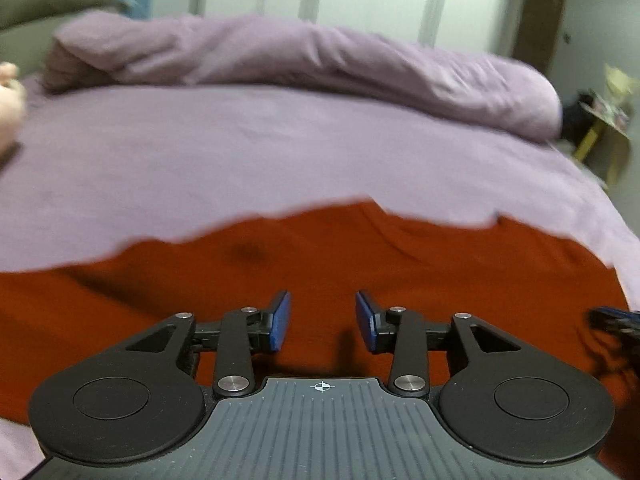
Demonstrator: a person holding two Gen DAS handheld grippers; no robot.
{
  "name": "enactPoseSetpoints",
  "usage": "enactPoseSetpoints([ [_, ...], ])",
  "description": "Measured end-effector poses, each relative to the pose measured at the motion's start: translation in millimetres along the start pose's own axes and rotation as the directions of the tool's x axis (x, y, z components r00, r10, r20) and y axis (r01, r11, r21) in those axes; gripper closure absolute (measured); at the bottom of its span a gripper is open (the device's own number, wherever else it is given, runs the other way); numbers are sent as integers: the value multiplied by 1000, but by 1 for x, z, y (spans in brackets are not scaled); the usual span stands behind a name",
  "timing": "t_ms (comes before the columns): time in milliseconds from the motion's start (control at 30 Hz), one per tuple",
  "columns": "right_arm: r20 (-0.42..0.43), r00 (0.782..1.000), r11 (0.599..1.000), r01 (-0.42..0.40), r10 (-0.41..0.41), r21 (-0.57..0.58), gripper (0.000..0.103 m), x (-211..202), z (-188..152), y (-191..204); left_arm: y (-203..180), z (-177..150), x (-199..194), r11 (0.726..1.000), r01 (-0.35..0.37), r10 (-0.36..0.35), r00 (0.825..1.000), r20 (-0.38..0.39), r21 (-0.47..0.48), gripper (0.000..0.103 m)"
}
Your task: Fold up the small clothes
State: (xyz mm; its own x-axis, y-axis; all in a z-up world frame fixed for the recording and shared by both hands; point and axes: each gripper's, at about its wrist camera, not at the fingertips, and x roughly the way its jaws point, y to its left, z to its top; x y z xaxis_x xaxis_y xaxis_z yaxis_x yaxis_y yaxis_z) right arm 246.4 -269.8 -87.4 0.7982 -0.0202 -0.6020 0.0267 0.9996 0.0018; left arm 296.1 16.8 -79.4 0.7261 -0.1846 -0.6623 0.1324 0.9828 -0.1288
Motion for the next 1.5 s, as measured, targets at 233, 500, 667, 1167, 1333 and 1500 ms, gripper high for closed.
enactPoseSetpoints([
  [233,-42,994,995,97,-99,-37,93,22,-21,-11,0,-10,27,999,5,-4,999,-32,46,47],
  [500,-28,985,982,166,-169,-89,103,27,-23,-12,27,-12,30,995,89,-91,995,-30,-55,41],
  [667,-58,978,972,188,-198,-142,96,13,-19,8,55,-13,5,990,45,-54,997,-64,-136,36],
  [1167,-108,987,976,-91,114,197,55,-114,-84,31,322,-111,-144,506,-147,309,951,20,-850,45],
  [1333,-117,986,974,-96,122,206,55,-109,-72,41,362,-115,-137,394,-27,295,950,99,-919,54],
  [1500,-124,984,976,-99,124,192,55,-109,-72,50,382,-126,-125,282,12,284,954,95,-959,94],
])
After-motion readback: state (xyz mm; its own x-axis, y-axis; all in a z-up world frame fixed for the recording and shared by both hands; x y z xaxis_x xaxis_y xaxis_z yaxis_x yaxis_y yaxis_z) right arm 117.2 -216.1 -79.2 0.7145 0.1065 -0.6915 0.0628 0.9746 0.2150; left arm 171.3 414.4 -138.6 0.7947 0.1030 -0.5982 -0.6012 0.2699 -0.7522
